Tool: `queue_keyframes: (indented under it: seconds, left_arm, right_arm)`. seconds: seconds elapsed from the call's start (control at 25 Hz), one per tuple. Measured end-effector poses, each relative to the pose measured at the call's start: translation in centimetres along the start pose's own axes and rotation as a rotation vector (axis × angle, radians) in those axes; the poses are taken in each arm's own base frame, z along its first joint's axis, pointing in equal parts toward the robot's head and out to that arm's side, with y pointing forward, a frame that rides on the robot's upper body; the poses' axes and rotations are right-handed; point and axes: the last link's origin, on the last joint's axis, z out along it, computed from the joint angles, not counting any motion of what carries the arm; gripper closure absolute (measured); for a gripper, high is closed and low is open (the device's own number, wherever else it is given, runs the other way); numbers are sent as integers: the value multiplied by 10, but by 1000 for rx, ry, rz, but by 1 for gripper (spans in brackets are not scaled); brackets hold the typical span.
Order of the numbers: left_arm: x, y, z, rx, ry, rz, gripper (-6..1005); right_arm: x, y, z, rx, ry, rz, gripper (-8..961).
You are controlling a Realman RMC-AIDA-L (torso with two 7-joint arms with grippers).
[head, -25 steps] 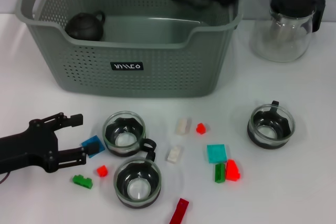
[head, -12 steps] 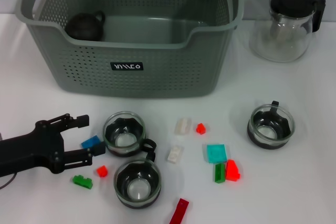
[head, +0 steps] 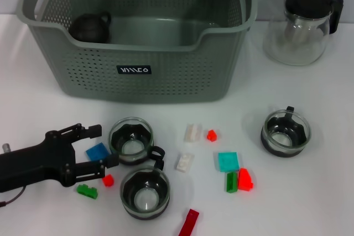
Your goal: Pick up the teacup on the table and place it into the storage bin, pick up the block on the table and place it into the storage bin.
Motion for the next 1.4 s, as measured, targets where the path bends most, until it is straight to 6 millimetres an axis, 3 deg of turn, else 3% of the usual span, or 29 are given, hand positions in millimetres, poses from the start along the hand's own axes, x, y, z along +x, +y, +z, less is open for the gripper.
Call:
queue_keyframes:
  seconds: [0.44, 1.24, 1.4]
  left_arm:
    - [-3, 3, 1, -10, 0, -11, 144]
    - [-2, 1, 6, -8, -5, -7, 143]
    - [-3, 0, 6, -1, -8, -13, 143]
  right_arm:
    - [39, -4, 6, -1, 81, 35, 887]
    - [56, -7, 3, -30, 134, 70, 881]
    - [54, -10, 1, -30, 128, 84, 837]
